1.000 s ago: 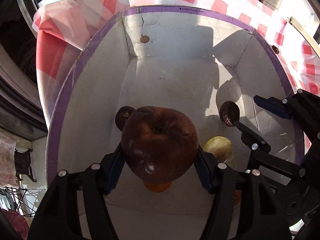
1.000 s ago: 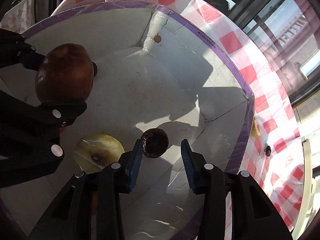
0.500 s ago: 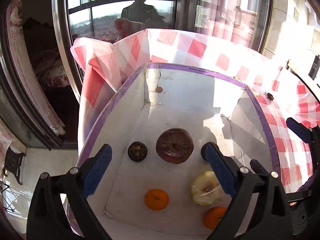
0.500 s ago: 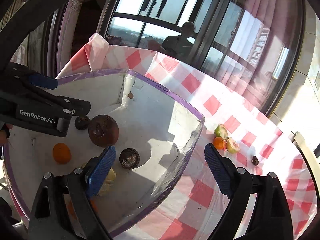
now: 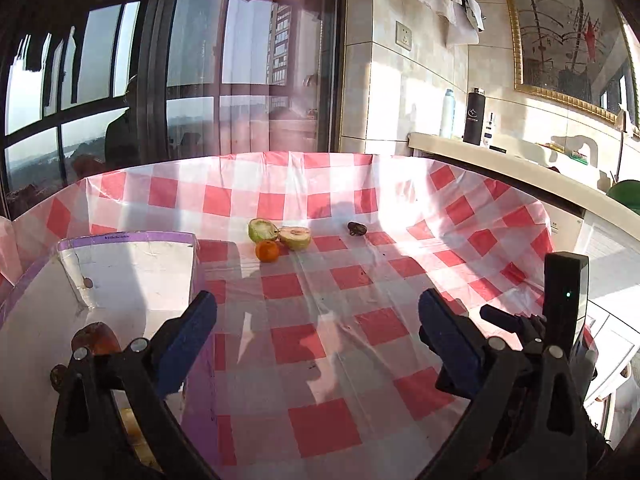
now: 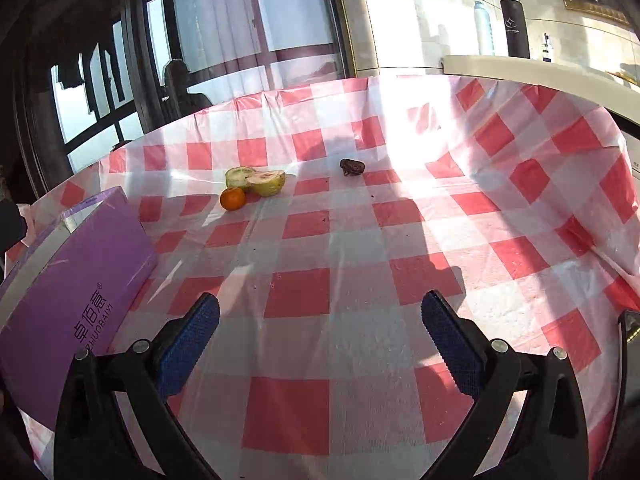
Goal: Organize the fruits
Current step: 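Move both open tools back over the remaining fruit, then grasp the cut pear half with the right tool and lift it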
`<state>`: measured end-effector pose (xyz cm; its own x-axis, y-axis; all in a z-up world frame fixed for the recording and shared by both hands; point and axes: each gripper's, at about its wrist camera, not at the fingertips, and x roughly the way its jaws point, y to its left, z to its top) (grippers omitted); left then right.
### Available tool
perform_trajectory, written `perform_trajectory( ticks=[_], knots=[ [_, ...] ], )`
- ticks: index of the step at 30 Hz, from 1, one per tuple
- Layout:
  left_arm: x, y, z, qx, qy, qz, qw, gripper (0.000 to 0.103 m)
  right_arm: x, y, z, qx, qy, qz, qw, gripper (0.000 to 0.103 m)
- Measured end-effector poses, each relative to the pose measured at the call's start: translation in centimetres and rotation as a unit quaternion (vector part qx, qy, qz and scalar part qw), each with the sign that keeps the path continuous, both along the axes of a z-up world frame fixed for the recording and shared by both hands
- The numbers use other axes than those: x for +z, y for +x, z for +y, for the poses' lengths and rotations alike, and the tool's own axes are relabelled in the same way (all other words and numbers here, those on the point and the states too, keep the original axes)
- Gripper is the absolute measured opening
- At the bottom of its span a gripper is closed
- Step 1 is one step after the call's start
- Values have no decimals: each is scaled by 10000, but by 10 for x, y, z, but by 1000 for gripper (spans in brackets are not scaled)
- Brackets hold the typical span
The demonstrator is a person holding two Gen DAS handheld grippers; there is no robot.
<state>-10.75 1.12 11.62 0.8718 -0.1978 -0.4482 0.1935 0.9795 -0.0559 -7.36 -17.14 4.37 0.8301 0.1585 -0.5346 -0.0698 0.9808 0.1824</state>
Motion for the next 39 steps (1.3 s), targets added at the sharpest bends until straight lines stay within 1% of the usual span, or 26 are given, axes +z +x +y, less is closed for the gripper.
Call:
perform_trajectory(
  ticks=[1,2,3,4,5,6,8,10,11,12,13,14,15,18,20,21,22,24,26,27,30,31,33,35,37,39],
  knots=[
    [-12,15,-7,-13,-76,210,9998,101,-4,4,-14,-163,109,94,9998,98],
    [-26,26,-15,112,2,318,9994,101,-6,8,-25,-255,272,149,9992,98],
    [-33,36,-24,516,416,164,9977,101,-8,10,-39,-345,441,175,9983,98],
    [-41,45,-33,812,806,58,9934,101,-9,13,-49,-443,530,193,9974,98],
    [-46,56,-39,864,1033,71,9909,101,-10,17,-55,-532,556,209,9968,98],
    [-51,66,-45,788,1158,154,9900,101,-11,22,-60,-587,593,230,9962,98],
    [-61,85,-55,597,1115,461,9909,101,-15,32,-67,-578,740,281,9952,98],
    [-68,93,-67,613,1328,417,9884,101,-18,40,-71,-565,866,344,9940,98],
    [-70,98,-73,499,1405,439,9879,101,-19,43,-72,-567,905,369,9936,98],
    [-75,106,-77,355,1400,555,9880,101,-20,47,-73,-568,922,386,9934,98],
    [-80,115,-80,241,1306,709,9886,101,-20,50,-73,-564,920,395,9934,98],
    [-85,127,-80,161,1206,991,9876,101,-20,54,-72,-549,904,400,9936,98],
    [-89,139,-75,130,996,1225,9874,101,-20,58,-72,-529,878,417,9939,98],
    [-93,162,-49,241,51,1471,9888,101,-21,72,-70,-456,815,491,9944,98],
    [-100,172,-28,275,-606,1713,9830,101,-20,84,-66,-390,740,523,9951,98],
    [-103,176,-17,288,-994,1837,9775,101,-20,92,-63,-340,668,540,9957,98],
    [-105,177,-9,359,-1292,1886,9729,101,-19,100,-58,-279,566,555,9965,98],
    [-105,174,3,546,-1599,1786,9693,101,-17,123,-43,-67,317,601,9977,98],
    [-107,175,8,573,-1768,1818,9656,101,-18,152,-22,271,72,732,9969,98],
    [-107,175,10,570,-1821,1791,9651,101,-19,169,-9,501,-55,832,9953,98],
    [-108,174,17,692,-2061,1708,9610,100,-23,213,29,1072,-499,1060,9873,98],
    [-107,173,21,954,-2046,1654,9601,101,-23,226,39,1253,-523,1062,9850,98],
    [-107,172,25,952,-2158,1627,9581,101,-24,252,56,1451,-564,1103,9816,98],
    [-107,173,23,920,-2084,1640,9598,101,-28,274,77,1807,-694,1264,9729,97],
    [-106,175,19,808,-1986,1662,9625,101,-28,288,97,2203,-799,1245,9641,97],
    [-104,174,14,754,-1876,1611,9660,101,-27,299,114,2411,-987,1166,9584,97]
  ],
)
